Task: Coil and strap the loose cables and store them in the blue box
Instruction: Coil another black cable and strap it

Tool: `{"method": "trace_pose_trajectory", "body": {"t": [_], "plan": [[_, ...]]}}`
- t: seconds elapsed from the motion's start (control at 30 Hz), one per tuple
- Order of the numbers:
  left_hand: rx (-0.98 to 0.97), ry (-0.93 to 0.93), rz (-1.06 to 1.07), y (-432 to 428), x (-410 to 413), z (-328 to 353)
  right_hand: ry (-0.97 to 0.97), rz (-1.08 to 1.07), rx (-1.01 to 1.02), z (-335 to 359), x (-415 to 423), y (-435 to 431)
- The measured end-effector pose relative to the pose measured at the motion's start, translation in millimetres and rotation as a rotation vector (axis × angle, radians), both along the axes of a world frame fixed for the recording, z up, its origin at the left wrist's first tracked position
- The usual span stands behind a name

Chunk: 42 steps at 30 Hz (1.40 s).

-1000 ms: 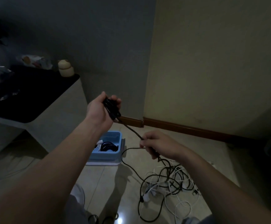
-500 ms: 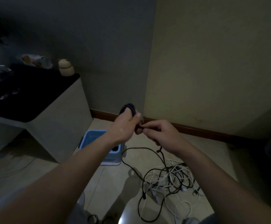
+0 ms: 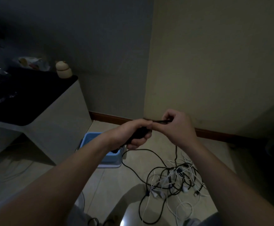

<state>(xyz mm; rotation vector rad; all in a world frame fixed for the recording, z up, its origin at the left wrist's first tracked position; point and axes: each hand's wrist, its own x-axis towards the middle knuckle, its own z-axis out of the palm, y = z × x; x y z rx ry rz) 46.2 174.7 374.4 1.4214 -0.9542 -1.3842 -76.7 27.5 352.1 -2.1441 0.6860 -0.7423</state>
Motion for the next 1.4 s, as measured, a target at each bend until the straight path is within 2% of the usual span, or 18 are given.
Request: {"method": "trace_pose_trajectory", "body": {"t": [0.07,0.17,0.3,0.43,0.67,0.8,0.93,1.27,1.4], "plan": [[0.019,0.03,-0.021,1,-1,2,-0.015,0.013,0.016,-2,0,-1],[0.036,0.154,-0.02,2,1,3,-0.085,0.182,0.219,-2,-3,-8],[0.027,0.366,-0.002,5,5,6,-0.02,0.301,0.358,-8,-6,-14],[-0.008,0.448,0.061,8,10,10,0.064,0.436,0.584,-14,-4,-8],[-0.183,0.691,0.252,11,19,11,0.104,0.342,0.808,-19,0,11],[-0.287,0.775,0.442,12,20,7,0.179,0.34,0.76,-21,2,24],[-0.31,0.823,0.541,12,20,9,0.234,0.444,0.706,-17,1,30],[-0.32,0.749,0.798,14,35,10,0.316,0.512,0.594,-20,1,33],[-0.313,0.706,0.886,12,35,10,0.459,0.508,0.494,-23,-2,30]]}}
